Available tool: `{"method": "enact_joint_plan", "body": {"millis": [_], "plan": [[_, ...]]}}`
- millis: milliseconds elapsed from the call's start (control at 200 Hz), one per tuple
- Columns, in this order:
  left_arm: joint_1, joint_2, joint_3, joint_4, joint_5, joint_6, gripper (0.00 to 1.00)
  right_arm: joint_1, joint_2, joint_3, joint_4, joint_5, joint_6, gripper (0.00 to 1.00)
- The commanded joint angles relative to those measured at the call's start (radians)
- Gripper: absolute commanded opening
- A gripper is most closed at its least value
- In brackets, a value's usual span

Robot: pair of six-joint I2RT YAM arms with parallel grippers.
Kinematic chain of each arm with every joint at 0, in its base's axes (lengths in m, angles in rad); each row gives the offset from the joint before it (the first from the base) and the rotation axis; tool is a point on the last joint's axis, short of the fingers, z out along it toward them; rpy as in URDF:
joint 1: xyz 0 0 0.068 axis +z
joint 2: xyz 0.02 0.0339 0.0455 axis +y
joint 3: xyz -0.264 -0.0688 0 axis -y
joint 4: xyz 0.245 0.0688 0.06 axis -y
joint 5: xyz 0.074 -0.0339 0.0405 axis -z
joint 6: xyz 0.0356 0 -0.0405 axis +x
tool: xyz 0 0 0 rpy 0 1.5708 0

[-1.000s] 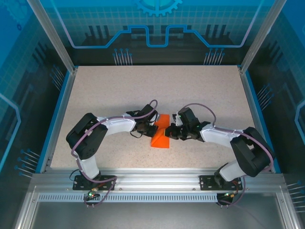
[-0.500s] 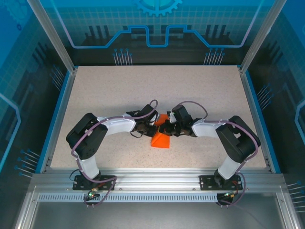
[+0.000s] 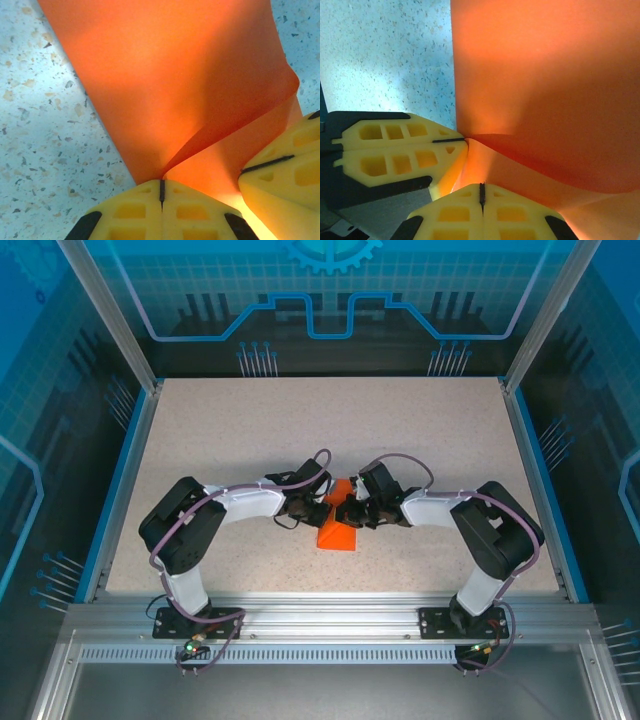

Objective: Fold a paper plane with a square sheet of paper (fold left side to right side)
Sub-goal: Fold the triangle a second time at the center of the table.

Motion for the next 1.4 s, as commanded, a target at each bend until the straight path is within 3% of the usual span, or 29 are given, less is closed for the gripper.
{"method": "enact_joint_plan", "body": {"millis": [0,810,1175,1315,1396], "plan": [[-0.011,0.021,-0.021,-0.024,0.004,0.013,0.00,0.010,0.017,0.010,-0.047,0.026,-0.029,0.04],[-0.012,-0.004,0.004,-0.056,-0.021,0.026,0.04,0.009,0.030,-0.027,-0.133,0.081,-0.035,0.03],[0.005,-0.152,0.034,-0.140,-0.032,-0.004,0.37,0.010,0.030,-0.046,-0.134,0.088,-0.026,0.04],[0.012,-0.228,0.013,-0.186,0.011,-0.031,0.42,0.009,0.029,-0.043,-0.137,0.089,-0.029,0.04],[0.013,-0.268,-0.017,-0.185,0.096,-0.053,0.41,0.009,0.028,-0.043,-0.135,0.088,-0.029,0.04]]}}
